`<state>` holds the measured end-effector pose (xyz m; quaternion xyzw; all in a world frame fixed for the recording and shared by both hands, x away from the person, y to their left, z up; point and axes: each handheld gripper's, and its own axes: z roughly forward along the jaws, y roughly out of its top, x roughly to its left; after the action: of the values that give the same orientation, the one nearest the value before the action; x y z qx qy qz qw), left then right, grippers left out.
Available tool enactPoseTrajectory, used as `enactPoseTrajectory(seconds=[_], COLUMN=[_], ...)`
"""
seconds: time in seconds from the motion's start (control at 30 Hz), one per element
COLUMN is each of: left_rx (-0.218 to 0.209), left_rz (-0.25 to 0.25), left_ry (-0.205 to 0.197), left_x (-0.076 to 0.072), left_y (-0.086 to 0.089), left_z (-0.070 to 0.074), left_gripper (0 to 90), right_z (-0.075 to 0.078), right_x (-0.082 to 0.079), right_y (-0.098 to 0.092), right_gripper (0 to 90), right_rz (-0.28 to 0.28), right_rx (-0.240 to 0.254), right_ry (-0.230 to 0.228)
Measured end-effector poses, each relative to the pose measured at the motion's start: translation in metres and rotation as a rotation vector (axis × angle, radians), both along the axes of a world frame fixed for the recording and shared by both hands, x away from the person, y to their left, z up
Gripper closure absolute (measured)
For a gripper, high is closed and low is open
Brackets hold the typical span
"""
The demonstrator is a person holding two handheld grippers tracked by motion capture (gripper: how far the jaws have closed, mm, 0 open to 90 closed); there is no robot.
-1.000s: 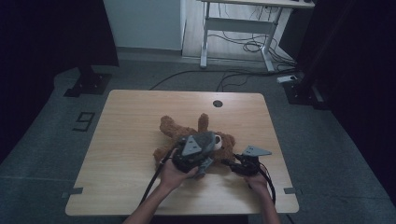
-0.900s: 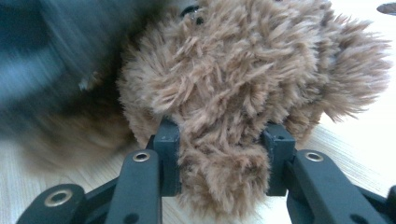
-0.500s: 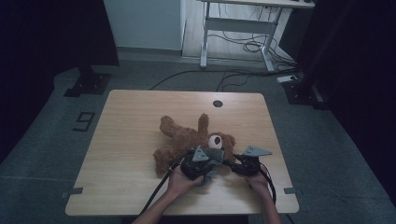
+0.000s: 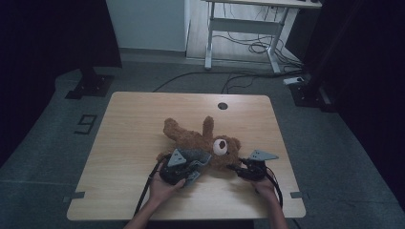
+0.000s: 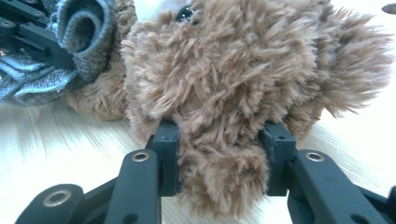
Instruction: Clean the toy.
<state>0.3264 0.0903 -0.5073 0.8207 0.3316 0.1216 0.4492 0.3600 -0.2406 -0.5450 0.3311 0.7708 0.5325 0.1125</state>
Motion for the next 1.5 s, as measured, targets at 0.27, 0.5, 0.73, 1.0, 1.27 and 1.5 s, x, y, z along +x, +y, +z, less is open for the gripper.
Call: enactPoseTrajectory(seconds=[0.27, 0.5, 0.73, 1.0, 1.27, 1.5], left_rx=[-0.048, -0.088, -0.072, -0.014, -0.003, -0.035], left_rz=[0.039, -0.034, -0.157, -0.162, -0.113, -0.033], left_ry=[-0.012, -0.038, -0.037, 0.056, 0.064, 0.050], left_x=[-0.001, 0.001, 0.005, 0.020, 0.015, 0.015], left_y=[0.021, -0.013, -0.077, -0.104, -0.071, -0.029], left_z=[0.005, 0.027, 0.041, 0.004, 0.001, 0.007], left_gripper=[80.3, 80.3, 80.2, 80.3, 80.3, 80.2], right_z=[0.000, 0.000, 0.000, 0.000, -0.001, -0.001], right_x=[0.000, 0.000, 0.000, 0.000, 0.000, 0.000], right_y=[0.000, 0.000, 0.000, 0.000, 0.000, -0.001], right_gripper=[58.9, 58.9, 58.9, 59.0, 59.0, 59.0], right_rz=[-0.005, -0.009, -0.013, -0.016, -0.008, -0.001], right_rx=[0.008, 0.009, 0.009, 0.001, 0.002, 0.002], right_ry=[0.003, 0.005, 0.007, 0.009, 0.009, 0.005])
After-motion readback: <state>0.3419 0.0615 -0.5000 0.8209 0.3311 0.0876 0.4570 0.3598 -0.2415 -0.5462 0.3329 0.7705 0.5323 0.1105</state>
